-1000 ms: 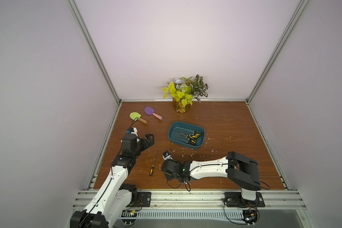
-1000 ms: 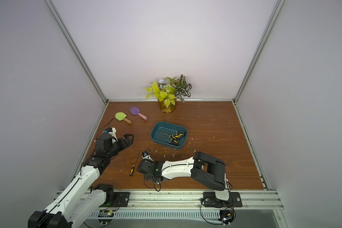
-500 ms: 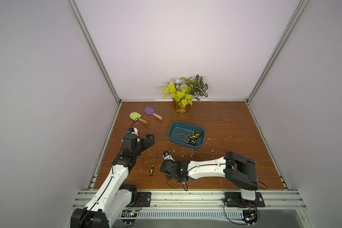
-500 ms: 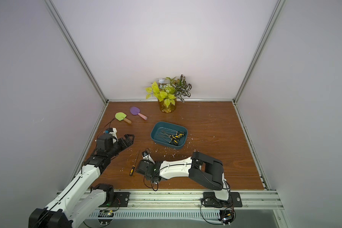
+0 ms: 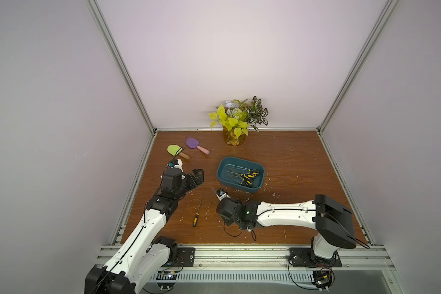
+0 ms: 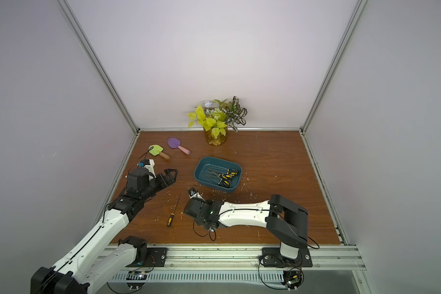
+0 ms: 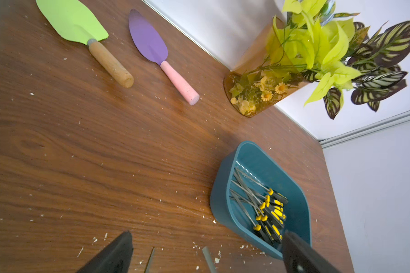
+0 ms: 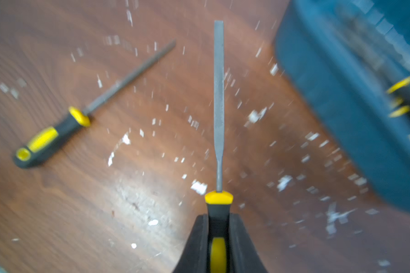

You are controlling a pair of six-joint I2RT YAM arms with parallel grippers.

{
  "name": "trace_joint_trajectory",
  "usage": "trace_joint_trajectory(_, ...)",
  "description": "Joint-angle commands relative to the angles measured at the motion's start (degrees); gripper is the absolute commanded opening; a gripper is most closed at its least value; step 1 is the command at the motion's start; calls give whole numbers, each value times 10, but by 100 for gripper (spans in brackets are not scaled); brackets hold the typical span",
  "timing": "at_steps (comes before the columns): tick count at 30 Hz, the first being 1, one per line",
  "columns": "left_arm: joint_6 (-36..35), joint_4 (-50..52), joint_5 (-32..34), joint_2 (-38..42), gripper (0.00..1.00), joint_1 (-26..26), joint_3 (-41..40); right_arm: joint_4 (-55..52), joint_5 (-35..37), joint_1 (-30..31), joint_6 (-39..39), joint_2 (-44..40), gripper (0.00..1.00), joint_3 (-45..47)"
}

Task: Put the file tool into the storage box
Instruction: Pick up the file tool from the center of the board, then place the file tool in the storage box.

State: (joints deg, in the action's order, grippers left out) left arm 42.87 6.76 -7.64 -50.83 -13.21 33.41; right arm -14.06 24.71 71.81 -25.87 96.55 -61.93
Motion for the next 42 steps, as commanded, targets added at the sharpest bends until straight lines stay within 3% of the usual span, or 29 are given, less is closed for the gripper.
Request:
trace_joint_trajectory(1,9,12,5,6,100,-11,26,26,-30,-56,115,-70,9,6)
trace_joint_trajectory(7,14,-14,-19,-32,100,-61,48,99,-161,-183,276,-141,10,49)
trace_joint_trajectory(9,23,-44,-46,-53,100,-74,43,88,-153,-220,305,-135,8,39)
trace_joint_trajectory(13,30,-69,-32,-76,100,-97,33,97,-197,-283,354,-119,7,41)
trace_joint_trajectory(19,32,-80,-20,-79,100,-100,14,112,-252,-330,416,-80,7,46)
trace_joint_trajectory(27,25,-72,5,-54,100,-100,3,92,-249,-353,468,-5,7,9)
trace_joint_trajectory(38,21,-43,27,-34,100,-100,-20,108,-149,-353,493,54,12,-25)
trace_joint_trajectory(40,24,-40,27,-26,100,-100,-30,111,-139,-354,495,54,15,-26)
trace_joint_trajectory(42,27,-35,29,-21,100,-100,-39,114,-131,-353,493,55,29,-26)
